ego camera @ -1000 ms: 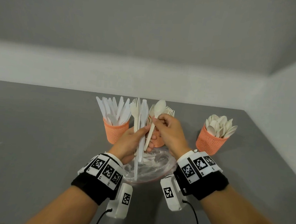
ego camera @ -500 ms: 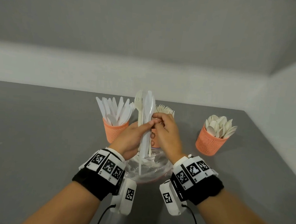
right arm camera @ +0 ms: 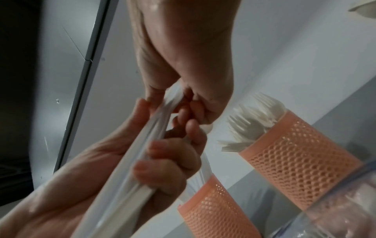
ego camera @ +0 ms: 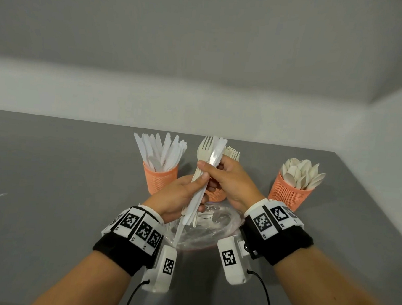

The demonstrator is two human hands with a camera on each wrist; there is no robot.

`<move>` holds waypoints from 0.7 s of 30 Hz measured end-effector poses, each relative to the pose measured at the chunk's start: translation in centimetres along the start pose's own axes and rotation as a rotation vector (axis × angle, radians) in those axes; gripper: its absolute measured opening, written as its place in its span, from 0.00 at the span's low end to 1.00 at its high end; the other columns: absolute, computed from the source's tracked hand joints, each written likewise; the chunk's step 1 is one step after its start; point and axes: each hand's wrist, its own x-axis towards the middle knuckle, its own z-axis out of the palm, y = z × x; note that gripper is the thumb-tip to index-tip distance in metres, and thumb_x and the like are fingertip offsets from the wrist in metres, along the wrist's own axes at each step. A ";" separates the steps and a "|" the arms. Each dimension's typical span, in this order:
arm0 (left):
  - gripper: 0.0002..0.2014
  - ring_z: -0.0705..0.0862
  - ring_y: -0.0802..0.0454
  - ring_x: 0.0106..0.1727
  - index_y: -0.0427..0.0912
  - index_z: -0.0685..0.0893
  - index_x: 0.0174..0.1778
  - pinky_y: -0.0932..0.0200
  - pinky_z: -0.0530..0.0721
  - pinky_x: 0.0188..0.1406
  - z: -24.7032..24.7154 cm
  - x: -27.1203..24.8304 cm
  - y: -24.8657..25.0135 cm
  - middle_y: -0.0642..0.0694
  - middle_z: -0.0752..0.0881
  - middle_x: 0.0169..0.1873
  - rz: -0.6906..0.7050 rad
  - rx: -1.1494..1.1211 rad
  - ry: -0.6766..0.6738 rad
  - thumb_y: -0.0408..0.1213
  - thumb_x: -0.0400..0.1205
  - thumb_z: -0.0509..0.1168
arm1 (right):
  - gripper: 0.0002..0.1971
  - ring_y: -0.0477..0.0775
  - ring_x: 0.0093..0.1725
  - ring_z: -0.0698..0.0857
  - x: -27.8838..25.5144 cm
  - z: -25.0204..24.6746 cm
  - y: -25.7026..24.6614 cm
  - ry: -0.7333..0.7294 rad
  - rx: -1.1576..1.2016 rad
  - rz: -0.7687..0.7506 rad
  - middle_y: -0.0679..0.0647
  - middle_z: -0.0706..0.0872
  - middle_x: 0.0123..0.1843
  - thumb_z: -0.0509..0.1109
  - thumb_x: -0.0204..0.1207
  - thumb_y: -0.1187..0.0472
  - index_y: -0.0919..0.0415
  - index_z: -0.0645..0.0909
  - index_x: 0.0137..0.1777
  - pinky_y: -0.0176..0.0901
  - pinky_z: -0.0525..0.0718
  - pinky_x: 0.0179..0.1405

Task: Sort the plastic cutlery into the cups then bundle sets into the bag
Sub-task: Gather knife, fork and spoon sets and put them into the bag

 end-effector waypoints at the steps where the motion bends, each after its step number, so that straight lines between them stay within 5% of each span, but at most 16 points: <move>1: 0.21 0.75 0.55 0.28 0.34 0.82 0.49 0.64 0.79 0.26 0.0 -0.1 0.1 0.43 0.79 0.34 -0.016 -0.014 0.000 0.51 0.80 0.56 | 0.07 0.44 0.19 0.71 0.1 -0.1 0.1 -0.008 0.007 0.007 0.47 0.79 0.22 0.71 0.75 0.61 0.61 0.81 0.51 0.35 0.73 0.20; 6: 0.21 0.79 0.55 0.30 0.34 0.84 0.51 0.62 0.81 0.27 -0.3 -0.1 0.2 0.46 0.87 0.39 -0.015 -0.035 0.065 0.46 0.86 0.51 | 0.10 0.41 0.16 0.70 0.4 -0.1 0.1 0.027 0.051 0.015 0.46 0.77 0.18 0.70 0.76 0.63 0.66 0.77 0.54 0.30 0.71 0.16; 10: 0.22 0.84 0.52 0.32 0.35 0.84 0.53 0.58 0.85 0.30 -0.3 0.0 0.5 0.40 0.86 0.40 -0.026 -0.009 0.163 0.47 0.86 0.50 | 0.12 0.40 0.17 0.74 0.7 0.1 0.1 0.106 0.026 -0.020 0.53 0.80 0.27 0.69 0.75 0.68 0.72 0.76 0.57 0.31 0.73 0.16; 14: 0.21 0.87 0.49 0.38 0.33 0.83 0.59 0.59 0.87 0.35 -1.5 -0.2 0.8 0.38 0.88 0.42 -0.022 0.050 0.264 0.45 0.87 0.51 | 0.05 0.38 0.24 0.82 1.2 0.2 -0.8 0.176 -0.021 -0.090 0.53 0.82 0.34 0.68 0.76 0.68 0.64 0.77 0.50 0.27 0.77 0.22; 18: 0.19 0.82 0.53 0.31 0.33 0.82 0.51 0.68 0.82 0.25 -3.5 -1.1 1.2 0.41 0.83 0.36 0.117 0.082 0.473 0.41 0.88 0.50 | 0.05 0.51 0.40 0.84 3.0 -0.1 -2.6 0.300 -0.157 -0.217 0.53 0.83 0.40 0.68 0.76 0.65 0.55 0.75 0.43 0.41 0.84 0.39; 21: 0.18 0.81 0.51 0.35 0.39 0.83 0.45 0.62 0.83 0.37 -5.9 -2.1 1.5 0.44 0.83 0.36 0.281 0.143 0.650 0.42 0.88 0.50 | 0.04 0.47 0.38 0.82 4.2 0.7 -4.2 0.408 -0.250 -0.383 0.51 0.79 0.39 0.65 0.77 0.65 0.62 0.72 0.49 0.33 0.83 0.40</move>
